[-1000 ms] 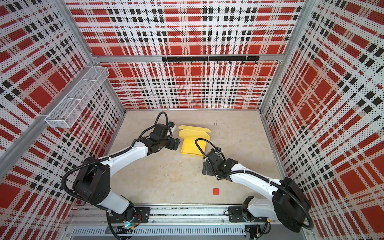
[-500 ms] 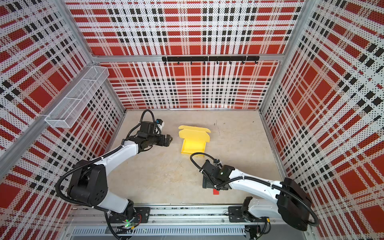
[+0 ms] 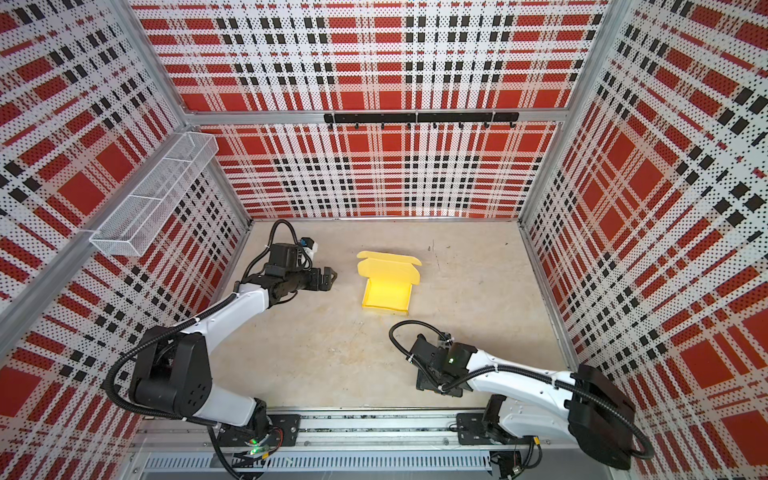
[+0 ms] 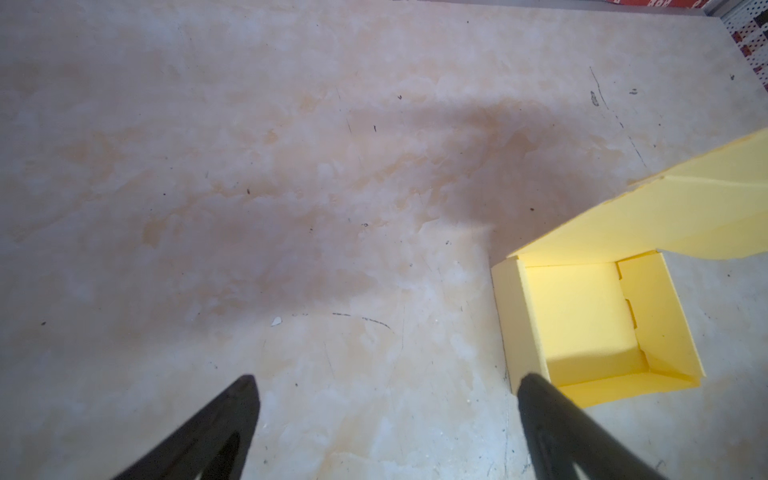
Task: Fold the paper box
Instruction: 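Grasp the red cube with the right gripper while the left withdraws, then carry the red cube over the yellow box and drop it inside with the right gripper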
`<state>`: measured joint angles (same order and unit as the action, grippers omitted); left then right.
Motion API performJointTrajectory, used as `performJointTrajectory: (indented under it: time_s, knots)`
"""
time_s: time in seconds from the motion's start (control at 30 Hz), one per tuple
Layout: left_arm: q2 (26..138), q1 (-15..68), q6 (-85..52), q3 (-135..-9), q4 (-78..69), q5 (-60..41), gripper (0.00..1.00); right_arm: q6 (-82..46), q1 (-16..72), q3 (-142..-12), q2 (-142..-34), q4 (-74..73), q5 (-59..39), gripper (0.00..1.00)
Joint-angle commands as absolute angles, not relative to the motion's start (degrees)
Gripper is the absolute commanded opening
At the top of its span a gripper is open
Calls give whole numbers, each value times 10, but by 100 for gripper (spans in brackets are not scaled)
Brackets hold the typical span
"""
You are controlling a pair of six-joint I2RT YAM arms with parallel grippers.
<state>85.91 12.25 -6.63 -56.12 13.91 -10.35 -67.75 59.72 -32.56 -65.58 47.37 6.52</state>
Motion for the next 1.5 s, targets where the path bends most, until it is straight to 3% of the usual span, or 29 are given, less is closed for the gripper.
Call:
performJointTrajectory:
  time_s: [0.0,0.73,1.47]
  knots:
    - [844,117,-76,-557,126,-110,100,-684,600,-334,-682,457,64,72]
    - [848,100,-82,-547,123,-112,99,-670,602,-353,-725,455,71,37]
    - [849,89,-87,-549,119,-111,100,-607,588,-438,-783,459,97,31]
